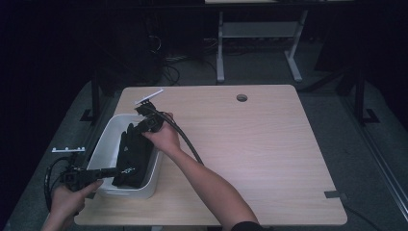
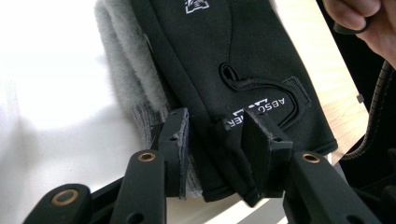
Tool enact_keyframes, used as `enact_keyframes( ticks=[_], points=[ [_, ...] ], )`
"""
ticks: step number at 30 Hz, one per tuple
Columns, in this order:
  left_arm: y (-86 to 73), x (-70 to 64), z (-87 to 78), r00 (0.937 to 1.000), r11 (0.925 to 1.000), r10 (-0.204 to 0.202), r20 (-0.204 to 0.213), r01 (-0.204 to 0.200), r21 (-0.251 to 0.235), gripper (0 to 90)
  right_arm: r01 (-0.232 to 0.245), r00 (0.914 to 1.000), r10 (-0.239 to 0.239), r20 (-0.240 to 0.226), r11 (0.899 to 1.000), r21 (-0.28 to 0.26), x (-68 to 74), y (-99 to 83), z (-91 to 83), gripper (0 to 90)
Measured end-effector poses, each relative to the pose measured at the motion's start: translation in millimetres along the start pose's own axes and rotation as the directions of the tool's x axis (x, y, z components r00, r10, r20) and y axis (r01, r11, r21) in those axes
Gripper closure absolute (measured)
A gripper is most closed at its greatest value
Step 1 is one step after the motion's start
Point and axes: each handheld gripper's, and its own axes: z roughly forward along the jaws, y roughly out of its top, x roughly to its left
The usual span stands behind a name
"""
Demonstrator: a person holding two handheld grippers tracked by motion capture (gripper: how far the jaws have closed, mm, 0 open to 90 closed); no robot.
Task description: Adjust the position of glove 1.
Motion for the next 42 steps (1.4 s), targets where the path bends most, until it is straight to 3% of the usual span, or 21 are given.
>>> enact_keyframes(
  ticks=[6,19,30,39,42],
  points=[
    [1.3,-2.6,1.2,0.9999,1.0000,0.005,-0.010,-0.005,-0.001,60.7,-0.025,0.9995,0.025,0.018,1.000,0.015,-8.7,-6.3,-0.5,86.2],
    [10.7,-9.7,-10.9,0.9983,0.9975,0.039,-0.042,-0.041,-0.057,56.8,-0.109,0.9915,0.107,-0.074,0.994,-0.020,-26.7,-11.4,-14.3,70.0],
    [22.2,-27.7,-11.0,0.9968,0.9941,0.076,-0.027,-0.078,-0.075,50.9,-0.176,0.9717,0.163,-0.171,0.982,-0.062,-43.6,-20.8,-38.5,55.9],
    [30.0,-42.0,-2.5,0.9946,0.9920,0.103,0.008,-0.103,-0.073,46.8,-0.184,0.9703,0.165,-0.177,0.978,-0.096,-52.8,-26.8,-60.7,53.8],
    [32.6,-46.3,-0.9,0.9936,0.9911,0.112,0.013,-0.111,-0.073,45.8,-0.194,0.9663,0.171,-0.192,0.975,-0.105,-55.8,-28.4,-67.2,53.0]
  ],
)
